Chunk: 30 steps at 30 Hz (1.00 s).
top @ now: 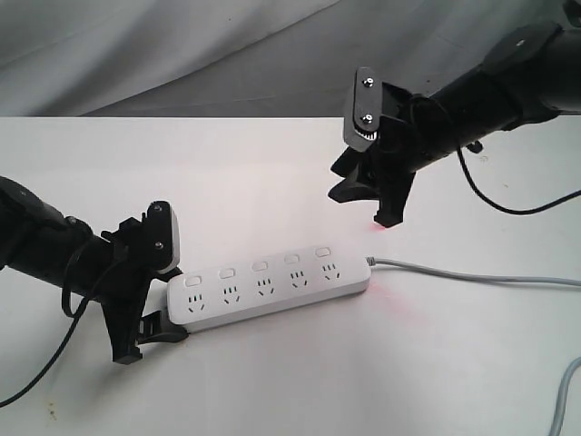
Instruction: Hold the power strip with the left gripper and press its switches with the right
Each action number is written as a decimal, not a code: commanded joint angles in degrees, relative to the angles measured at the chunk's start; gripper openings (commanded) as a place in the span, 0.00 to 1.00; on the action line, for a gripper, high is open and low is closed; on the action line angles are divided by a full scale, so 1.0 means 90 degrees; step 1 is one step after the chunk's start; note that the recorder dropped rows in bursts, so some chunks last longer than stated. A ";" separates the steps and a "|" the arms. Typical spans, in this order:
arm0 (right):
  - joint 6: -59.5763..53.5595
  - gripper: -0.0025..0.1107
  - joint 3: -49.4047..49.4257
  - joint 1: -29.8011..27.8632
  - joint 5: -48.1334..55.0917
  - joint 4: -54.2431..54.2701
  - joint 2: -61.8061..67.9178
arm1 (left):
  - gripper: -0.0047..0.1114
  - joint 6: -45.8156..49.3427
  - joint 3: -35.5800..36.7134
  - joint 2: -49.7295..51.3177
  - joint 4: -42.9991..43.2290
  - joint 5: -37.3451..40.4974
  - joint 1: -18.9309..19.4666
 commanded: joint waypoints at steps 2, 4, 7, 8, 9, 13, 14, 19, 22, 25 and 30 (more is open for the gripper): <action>0.0015 0.17 0.0907 -0.0009 -0.0164 -0.0015 -0.0951 | 0.53 0.0086 -0.0003 0.0017 0.0114 -0.0131 -0.0035; 0.0015 0.08 0.1325 -0.0009 -0.0333 0.0118 -0.1375 | 0.53 0.0086 -0.0003 0.0017 0.0114 -0.0131 -0.0035; 0.0047 0.02 0.1990 -0.0009 -0.0393 0.0322 -0.2036 | 0.53 0.0086 -0.0003 0.0017 0.0114 -0.0131 -0.0035; 0.0097 0.02 0.2173 -0.0009 -0.0393 0.0338 -0.2242 | 0.53 0.0086 -0.0003 0.0017 0.0114 -0.0131 -0.0035; 0.0167 0.02 0.2406 -0.0009 -0.0393 0.0352 -0.2517 | 0.53 0.0086 -0.0003 0.0017 0.0114 -0.0131 -0.0035; 0.0295 0.02 0.3345 -0.0009 -0.0393 0.0568 -0.3778 | 0.53 0.0086 -0.0003 0.0017 0.0114 -0.0131 -0.0035; 0.0296 0.02 0.3601 -0.0009 -0.0393 0.0668 -0.4064 | 0.53 0.0086 -0.0003 0.0017 0.0114 -0.0131 -0.0035; 0.0296 0.02 0.4683 -0.0009 -0.0393 0.0926 -0.5900 | 0.53 0.0086 -0.0003 0.0017 0.0114 -0.0131 -0.0035; 0.0360 0.02 0.5365 -0.0009 -0.0373 0.0926 -0.7099 | 0.53 0.0086 -0.0003 0.0017 0.0114 -0.0131 -0.0035; 0.0360 0.02 0.5760 -0.0009 -0.0351 0.0890 -0.7949 | 0.53 0.0086 -0.0003 0.0017 0.0114 -0.0131 -0.0035; 0.0360 0.02 0.5794 -0.0009 -0.0363 0.0904 -0.8213 | 0.53 0.0086 -0.0003 0.0017 0.0114 -0.0131 -0.0035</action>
